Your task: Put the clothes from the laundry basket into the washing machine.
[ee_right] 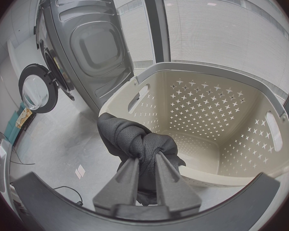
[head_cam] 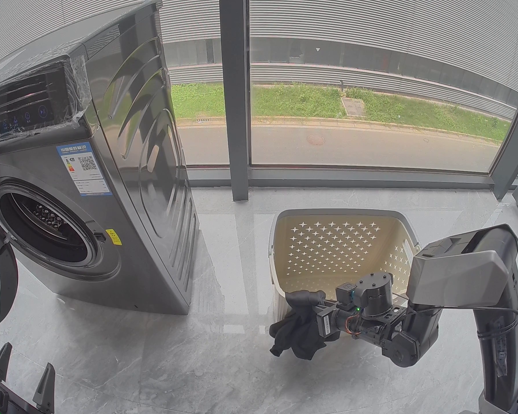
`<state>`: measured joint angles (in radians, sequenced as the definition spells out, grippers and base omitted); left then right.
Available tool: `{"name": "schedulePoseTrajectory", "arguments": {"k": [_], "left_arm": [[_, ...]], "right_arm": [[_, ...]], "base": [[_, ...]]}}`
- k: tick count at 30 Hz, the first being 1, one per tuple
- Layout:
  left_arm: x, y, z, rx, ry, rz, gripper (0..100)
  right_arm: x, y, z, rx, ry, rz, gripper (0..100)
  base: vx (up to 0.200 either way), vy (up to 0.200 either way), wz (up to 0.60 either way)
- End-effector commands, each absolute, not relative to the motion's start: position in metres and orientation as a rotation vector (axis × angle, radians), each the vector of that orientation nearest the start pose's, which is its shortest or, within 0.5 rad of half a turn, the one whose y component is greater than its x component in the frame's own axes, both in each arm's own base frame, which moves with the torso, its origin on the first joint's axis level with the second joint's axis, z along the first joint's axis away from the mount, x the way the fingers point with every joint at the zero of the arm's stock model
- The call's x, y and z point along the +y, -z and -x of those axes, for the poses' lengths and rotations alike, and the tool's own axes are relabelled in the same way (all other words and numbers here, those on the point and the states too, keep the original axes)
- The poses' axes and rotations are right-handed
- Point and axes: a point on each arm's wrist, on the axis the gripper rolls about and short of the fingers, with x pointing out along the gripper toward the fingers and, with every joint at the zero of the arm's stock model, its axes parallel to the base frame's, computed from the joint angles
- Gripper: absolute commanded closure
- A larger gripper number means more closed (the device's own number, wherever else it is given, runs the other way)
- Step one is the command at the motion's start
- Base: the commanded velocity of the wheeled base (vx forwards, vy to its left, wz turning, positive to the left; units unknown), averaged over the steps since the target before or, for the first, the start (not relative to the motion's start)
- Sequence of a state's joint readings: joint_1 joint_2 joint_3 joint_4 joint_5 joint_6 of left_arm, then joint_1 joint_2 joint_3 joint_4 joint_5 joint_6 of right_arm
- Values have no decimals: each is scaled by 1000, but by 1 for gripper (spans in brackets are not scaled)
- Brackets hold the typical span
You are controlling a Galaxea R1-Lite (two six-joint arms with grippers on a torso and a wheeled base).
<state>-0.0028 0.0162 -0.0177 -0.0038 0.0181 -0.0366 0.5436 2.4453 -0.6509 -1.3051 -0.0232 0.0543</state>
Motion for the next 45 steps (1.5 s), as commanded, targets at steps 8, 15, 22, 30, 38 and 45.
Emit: {"name": "schedulePoseTrajectory", "arguments": {"k": [8,15,22,30,38,45], "left_arm": [[0,-76,23,-6,-17,37,0],[0,-76,23,-6,-15,37,0],[0,-76,23,-6,-17,37,0],[0,-76,23,-6,-17,37,0],[0,-76,23,-6,-15,37,0],[0,-76,23,-6,-17,38,0]], "right_arm": [[180,34,-306,463,-451,81,100],[184,42,-305,483,-456,84,100],[175,47,-303,515,-422,89,0],[168,54,-300,549,-409,98,0],[169,57,-304,543,-407,99,100],[170,54,-306,530,-408,93,100]], "base": [[0,0,0],[0,0,0],[0,0,0],[0,0,0],[0,0,0],[0,0,0]]}}
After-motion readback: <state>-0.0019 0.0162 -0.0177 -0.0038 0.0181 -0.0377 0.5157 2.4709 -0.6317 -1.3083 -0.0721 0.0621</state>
